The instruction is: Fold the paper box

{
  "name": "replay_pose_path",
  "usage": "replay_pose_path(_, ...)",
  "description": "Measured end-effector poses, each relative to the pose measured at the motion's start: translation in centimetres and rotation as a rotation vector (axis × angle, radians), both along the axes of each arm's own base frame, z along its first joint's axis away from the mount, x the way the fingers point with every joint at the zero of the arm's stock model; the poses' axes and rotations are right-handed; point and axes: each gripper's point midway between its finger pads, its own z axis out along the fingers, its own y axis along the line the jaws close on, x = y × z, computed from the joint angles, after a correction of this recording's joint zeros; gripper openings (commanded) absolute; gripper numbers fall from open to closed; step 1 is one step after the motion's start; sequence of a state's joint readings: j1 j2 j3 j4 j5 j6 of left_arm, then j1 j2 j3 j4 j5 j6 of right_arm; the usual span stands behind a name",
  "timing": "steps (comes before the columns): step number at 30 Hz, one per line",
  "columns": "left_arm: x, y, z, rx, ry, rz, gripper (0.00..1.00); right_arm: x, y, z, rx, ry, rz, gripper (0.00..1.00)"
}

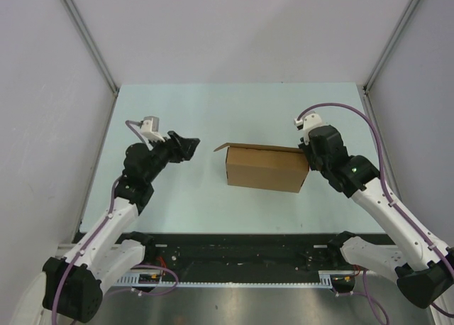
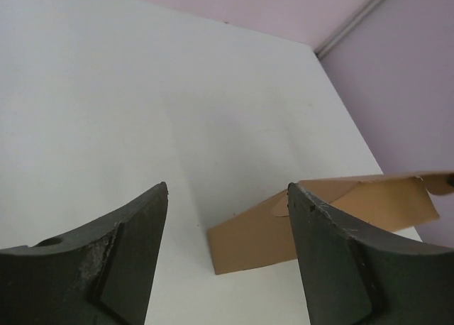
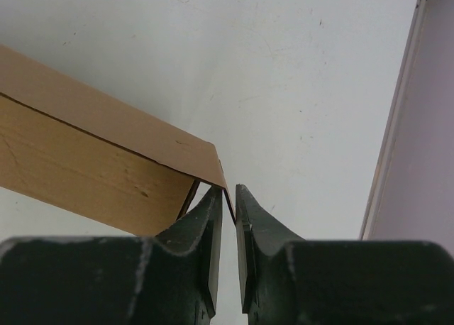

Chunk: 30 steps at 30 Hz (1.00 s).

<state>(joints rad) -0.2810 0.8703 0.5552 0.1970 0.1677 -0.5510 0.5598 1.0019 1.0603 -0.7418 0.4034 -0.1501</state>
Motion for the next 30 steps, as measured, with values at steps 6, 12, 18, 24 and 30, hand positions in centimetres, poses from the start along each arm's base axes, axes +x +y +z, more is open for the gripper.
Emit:
replay_pose_path(6, -0.3, -2.9, 1.4, 0.056, -0.129, -0.207, 0.75, -0.1, 0.2, 0.1, 0.003, -0.005, 0.006, 0.17)
replay_pose_path(12, -0.9, -4.8, 2.6, 0.097, -0.259, -0.335, 0.77, -0.2, 0.3, 0.6, 0.015, -0.022, 0.014, 0.17)
replay_pose_path(18, -2.4, -6.8, 2.8, 0.17, -0.35, -0.447, 0.74, -0.3, 0.5, 0.7, 0.022, -0.033, 0.02, 0.17)
replay_pose_path(24, -2.8, -8.4, 2.1, 0.248, -0.365, -0.511, 0.7, -0.4, 0.5, 0.4, 0.02, -0.027, 0.021, 0.17)
replay_pose_path(30, -1.6, -9.3, 1.2, 0.316, -0.34, -0.526, 0.6, -0.4, 0.6, 0.4, 0.024, -0.028, 0.02, 0.16)
